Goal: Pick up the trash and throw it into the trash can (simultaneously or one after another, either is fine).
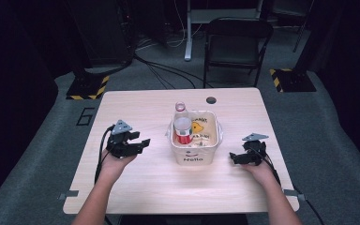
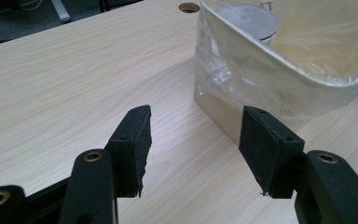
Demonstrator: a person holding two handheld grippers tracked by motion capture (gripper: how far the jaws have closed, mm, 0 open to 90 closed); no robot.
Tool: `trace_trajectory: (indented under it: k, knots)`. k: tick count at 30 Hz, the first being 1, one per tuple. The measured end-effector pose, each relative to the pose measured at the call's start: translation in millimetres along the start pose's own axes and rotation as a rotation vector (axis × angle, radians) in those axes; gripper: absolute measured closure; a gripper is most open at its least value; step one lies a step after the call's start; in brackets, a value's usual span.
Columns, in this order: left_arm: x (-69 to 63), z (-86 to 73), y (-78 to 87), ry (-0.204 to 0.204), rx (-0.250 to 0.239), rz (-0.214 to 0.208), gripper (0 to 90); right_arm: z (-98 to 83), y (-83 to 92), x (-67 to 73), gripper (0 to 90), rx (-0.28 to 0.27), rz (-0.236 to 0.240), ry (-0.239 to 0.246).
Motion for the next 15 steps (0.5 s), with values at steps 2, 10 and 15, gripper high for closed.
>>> trace_trajectory:
  k: [2, 10, 15]
  knots:
    - [3.6, -6.4, 2.4, 0.02, -0.003, 0.005, 43.3, 0.0, 0.0, 0.0, 0.0, 0.0, 0.0, 0.0]
    - [12.4, -32.0, 6.2, 0.058, -0.008, 0.014, 43.4, 0.0, 0.0, 0.0, 0.0, 0.0, 0.0, 0.0]
    - [14.4, -46.7, 4.4, 0.071, -0.001, 0.01, 43.2, 0.0, 0.0, 0.0, 0.0, 0.0, 0.0, 0.0]
Point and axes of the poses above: each handheld gripper's, and its own axes: y roughly backward along the jaws, z roughly out of its top, x roughly to its left, the point moved 8 cm from there along -y, roughly forward along the jaws, and after that the axes turned 4 degrees about -x, right-handed, at the moved point
